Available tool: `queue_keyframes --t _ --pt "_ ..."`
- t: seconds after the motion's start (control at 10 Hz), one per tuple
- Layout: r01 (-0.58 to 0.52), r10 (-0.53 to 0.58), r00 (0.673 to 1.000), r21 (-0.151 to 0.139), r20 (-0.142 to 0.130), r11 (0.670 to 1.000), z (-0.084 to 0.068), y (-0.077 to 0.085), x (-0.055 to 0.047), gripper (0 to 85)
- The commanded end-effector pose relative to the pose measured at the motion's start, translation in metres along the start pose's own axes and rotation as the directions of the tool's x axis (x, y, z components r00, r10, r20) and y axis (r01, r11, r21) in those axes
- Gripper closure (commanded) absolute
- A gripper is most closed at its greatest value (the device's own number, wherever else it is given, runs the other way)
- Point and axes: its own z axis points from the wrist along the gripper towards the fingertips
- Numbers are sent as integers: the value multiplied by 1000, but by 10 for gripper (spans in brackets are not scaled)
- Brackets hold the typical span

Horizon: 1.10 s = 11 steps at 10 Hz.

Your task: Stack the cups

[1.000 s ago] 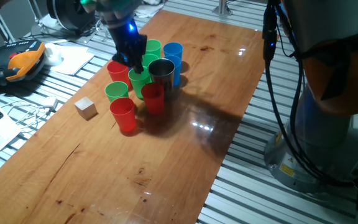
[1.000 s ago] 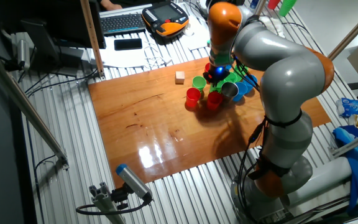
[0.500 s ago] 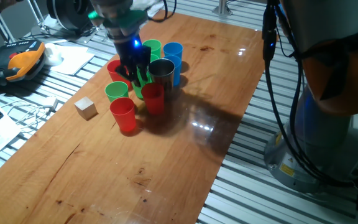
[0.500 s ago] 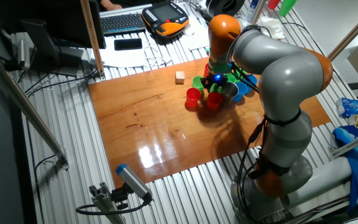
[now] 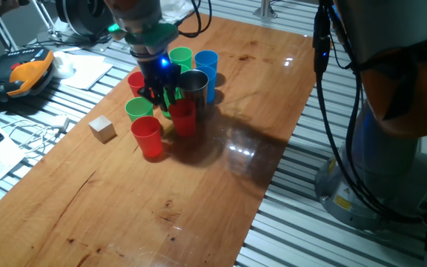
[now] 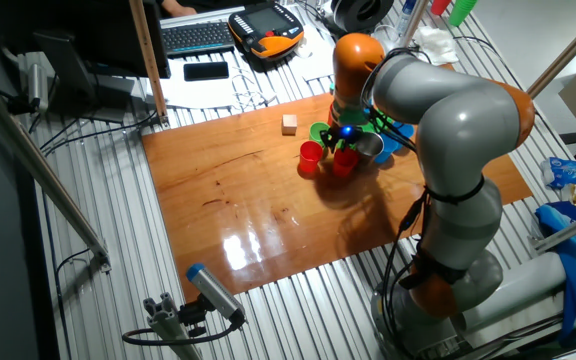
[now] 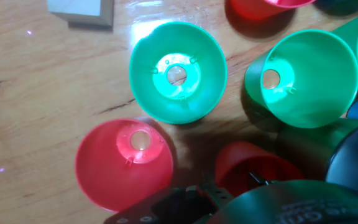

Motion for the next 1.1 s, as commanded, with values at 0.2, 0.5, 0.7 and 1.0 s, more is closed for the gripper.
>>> queue_keyframes --t 0.2,0.5,0.7,1.0 --pt "-6 6 1000 -4 11 1000 7 2 1 510" --pt "-4 4 1000 6 18 1000 11 2 3 510" --pt "-5 5 999 4 32 1000 16 2 4 510" --pt "-7 7 998 1 56 1000 25 4 5 680"
